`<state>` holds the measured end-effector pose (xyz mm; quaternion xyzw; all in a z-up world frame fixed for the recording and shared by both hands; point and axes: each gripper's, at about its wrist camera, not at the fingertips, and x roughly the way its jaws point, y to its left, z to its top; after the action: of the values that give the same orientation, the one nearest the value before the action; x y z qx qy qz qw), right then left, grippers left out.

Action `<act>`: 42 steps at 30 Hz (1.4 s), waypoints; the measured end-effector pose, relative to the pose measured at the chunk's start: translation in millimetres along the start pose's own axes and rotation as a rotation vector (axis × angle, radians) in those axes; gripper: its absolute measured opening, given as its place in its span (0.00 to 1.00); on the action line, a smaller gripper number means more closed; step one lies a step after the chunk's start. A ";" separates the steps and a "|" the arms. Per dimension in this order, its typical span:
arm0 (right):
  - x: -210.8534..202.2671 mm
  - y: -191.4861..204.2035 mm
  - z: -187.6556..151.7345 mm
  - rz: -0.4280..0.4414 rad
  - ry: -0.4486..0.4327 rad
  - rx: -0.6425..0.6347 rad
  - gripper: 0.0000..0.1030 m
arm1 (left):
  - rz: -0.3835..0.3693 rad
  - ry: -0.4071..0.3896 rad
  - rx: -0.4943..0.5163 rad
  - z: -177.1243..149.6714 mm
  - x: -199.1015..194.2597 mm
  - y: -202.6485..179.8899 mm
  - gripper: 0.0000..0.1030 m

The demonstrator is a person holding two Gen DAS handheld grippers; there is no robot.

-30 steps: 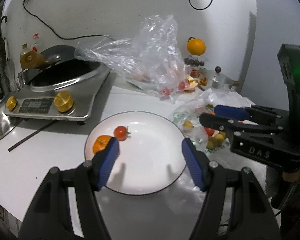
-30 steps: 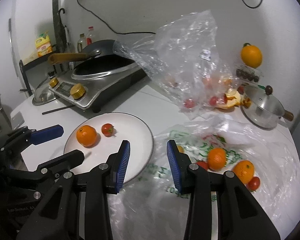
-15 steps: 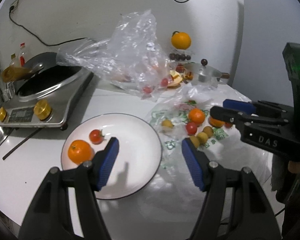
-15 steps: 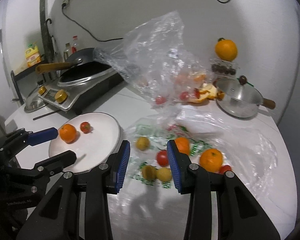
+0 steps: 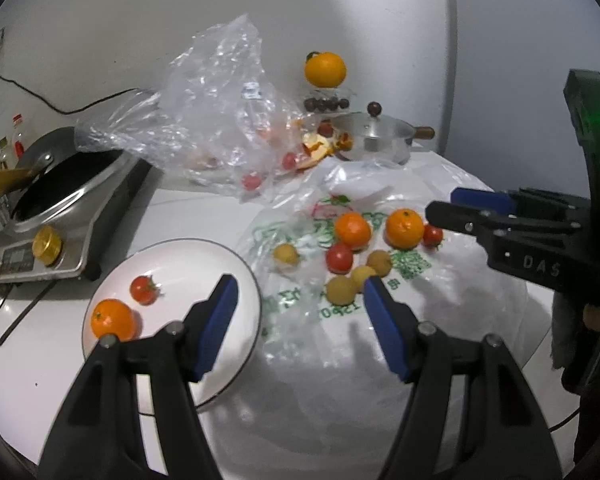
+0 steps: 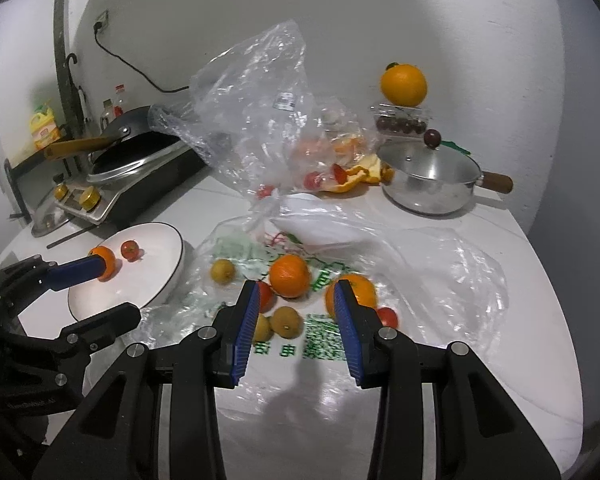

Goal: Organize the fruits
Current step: 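Move both tools back over the fruits on the plastic bag, then grasp a yellow-brown round fruit with the left tool while the right tool grasps another cherry tomato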

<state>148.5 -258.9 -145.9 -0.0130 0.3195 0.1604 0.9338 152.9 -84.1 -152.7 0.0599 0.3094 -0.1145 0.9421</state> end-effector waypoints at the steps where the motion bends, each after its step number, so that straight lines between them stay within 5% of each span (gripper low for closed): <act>1: -0.3 -3.0 -0.7 -0.002 0.000 0.005 0.39 | 0.000 0.001 0.004 0.6 1.2 -2.1 0.65; 24: 4.1 -55.9 -19.6 -0.007 0.021 0.071 0.39 | -0.028 0.039 0.127 3.0 35.9 -50.2 0.64; 42: 28.6 -68.9 -26.1 0.037 0.066 0.064 0.39 | 0.004 0.147 0.153 -4.1 80.0 -48.5 0.39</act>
<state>175.5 -319.2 -189.2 0.0175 0.3553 0.1667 0.9196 200.9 -144.5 -205.8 0.1404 0.3679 -0.1312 0.9098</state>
